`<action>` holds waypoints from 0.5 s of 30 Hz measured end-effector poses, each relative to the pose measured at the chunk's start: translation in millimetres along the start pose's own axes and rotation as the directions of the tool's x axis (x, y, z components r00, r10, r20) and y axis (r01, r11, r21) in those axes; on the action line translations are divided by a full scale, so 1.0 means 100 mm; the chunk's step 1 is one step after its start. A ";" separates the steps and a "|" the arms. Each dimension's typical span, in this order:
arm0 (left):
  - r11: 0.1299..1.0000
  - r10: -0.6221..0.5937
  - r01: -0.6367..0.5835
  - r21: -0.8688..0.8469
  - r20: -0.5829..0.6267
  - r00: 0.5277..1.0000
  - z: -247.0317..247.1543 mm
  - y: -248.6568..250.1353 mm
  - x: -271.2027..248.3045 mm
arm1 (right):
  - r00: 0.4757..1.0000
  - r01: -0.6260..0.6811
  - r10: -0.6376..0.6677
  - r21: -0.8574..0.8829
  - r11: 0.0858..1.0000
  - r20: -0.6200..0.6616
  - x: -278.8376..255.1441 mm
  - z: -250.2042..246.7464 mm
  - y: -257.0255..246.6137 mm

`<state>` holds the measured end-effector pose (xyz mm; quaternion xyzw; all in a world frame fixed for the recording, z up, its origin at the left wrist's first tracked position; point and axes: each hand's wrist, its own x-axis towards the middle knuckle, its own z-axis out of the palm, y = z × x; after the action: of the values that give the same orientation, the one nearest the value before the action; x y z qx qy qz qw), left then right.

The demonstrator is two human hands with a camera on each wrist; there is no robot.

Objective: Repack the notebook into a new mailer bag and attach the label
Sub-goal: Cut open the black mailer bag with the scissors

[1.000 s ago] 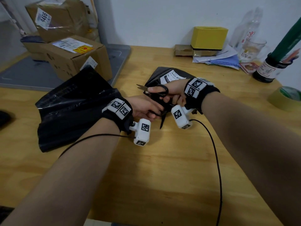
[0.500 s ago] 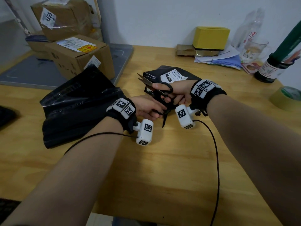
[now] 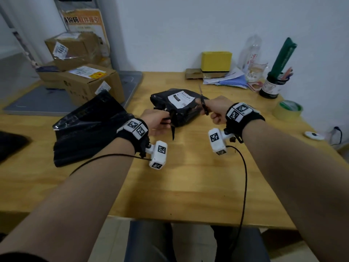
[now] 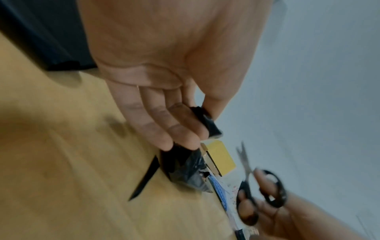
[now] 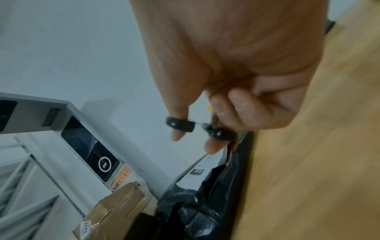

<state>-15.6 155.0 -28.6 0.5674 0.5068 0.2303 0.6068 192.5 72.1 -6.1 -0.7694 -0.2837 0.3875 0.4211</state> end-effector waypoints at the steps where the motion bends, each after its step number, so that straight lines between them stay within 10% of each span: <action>1: 0.999 0.016 -0.016 -0.029 -0.018 1.000 0.01 0.02 -0.04 | 0.999 -0.026 0.025 -0.018 1.000 -0.034 -0.03 -0.04 0.03; 15: 0.921 0.197 -0.274 -0.278 -0.276 0.941 0.20 0.35 -0.38 | 0.981 -0.175 0.194 -0.362 0.916 0.016 -0.35 -0.30 0.22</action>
<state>-2.2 121.9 14.0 0.4889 0.4618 0.4469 0.5899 201.4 22.1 -2.6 -0.8463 -0.2864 0.3871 0.2278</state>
